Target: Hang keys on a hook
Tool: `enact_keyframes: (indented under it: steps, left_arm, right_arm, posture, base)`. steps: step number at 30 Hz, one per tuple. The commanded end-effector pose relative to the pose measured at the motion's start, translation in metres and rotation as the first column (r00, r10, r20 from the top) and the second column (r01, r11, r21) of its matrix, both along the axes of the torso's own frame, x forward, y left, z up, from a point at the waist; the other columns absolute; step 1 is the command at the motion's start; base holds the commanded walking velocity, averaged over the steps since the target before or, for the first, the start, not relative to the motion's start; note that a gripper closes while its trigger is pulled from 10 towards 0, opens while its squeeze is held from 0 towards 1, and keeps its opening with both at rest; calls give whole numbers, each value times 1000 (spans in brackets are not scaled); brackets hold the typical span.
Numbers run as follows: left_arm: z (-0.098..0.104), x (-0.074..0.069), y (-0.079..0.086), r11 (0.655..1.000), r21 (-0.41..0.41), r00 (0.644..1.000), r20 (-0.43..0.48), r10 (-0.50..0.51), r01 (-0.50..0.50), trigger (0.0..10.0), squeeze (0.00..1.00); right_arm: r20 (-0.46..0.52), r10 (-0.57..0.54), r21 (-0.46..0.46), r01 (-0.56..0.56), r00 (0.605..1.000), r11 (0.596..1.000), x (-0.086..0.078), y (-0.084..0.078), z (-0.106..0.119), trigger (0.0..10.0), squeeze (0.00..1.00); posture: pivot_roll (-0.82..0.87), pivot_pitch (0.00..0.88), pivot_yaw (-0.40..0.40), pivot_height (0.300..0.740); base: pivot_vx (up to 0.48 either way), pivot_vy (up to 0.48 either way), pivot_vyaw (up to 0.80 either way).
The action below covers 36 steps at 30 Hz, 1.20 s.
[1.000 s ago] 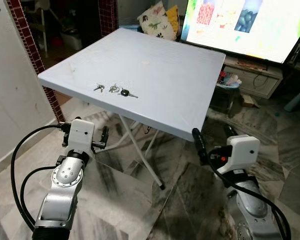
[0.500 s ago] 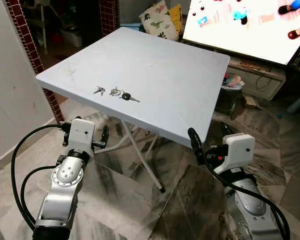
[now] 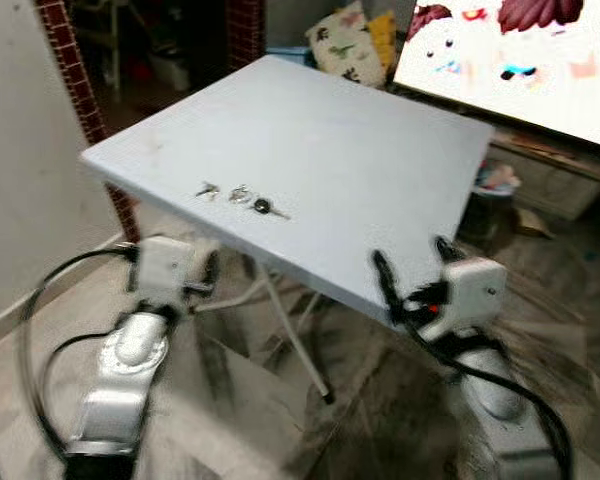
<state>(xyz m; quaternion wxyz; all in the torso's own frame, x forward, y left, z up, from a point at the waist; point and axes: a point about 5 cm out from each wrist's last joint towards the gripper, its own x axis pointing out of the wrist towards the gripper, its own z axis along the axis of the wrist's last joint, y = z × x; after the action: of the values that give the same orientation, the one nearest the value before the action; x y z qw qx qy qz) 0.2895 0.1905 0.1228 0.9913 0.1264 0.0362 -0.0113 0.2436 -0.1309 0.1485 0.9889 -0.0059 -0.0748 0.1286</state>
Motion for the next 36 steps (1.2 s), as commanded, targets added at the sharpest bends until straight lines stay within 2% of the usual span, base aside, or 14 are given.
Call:
enact_keyframes:
  steps: [1, 8, 16, 29, 36]
  left_arm:
    - [3, 2, -18, 998, -18, 998, 15, -53, 54, 10000, 0]
    - [3, 3, -17, 999, -23, 999, 18, -45, 46, 10000, 0]
    - [4, 3, -9, 1000, 9, 999, 27, 20, -21, 10000, 0]
    - [1, 2, -7, 999, 8, 999, -2, 47, -47, 10000, 0]
    - [5, 8, -12, 1000, -26, 1000, -29, 7, -8, 10000, 0]
  right_arm:
    - [9, -32, -21, 32, 999, 999, 0, -11, 3, 10000, 0]
    - [20, -24, -28, 25, 1000, 999, 2, -10, 6, 10000, 0]
    - [36, 12, -11, -12, 999, 1000, 3, -5, 14, 10000, 0]
    - [18, 2, -23, -1, 1000, 1000, 4, -6, 11, 10000, 0]
    - [10, -31, -3, 31, 999, 1000, 8, -8, 12, 10000, 0]
  posture:
    - [74, 0, -86, 740]
    - [75, 0, -87, 740]
    - [79, 0, -88, 740]
    - [81, 0, -90, 740]
    - [83, 0, -87, 740]
  base:
    - [382, 0, 0]
    - [362, 0, 0]
    - [0, 0, 0]
    - [0, 0, 800]
    - [0, 0, 539]
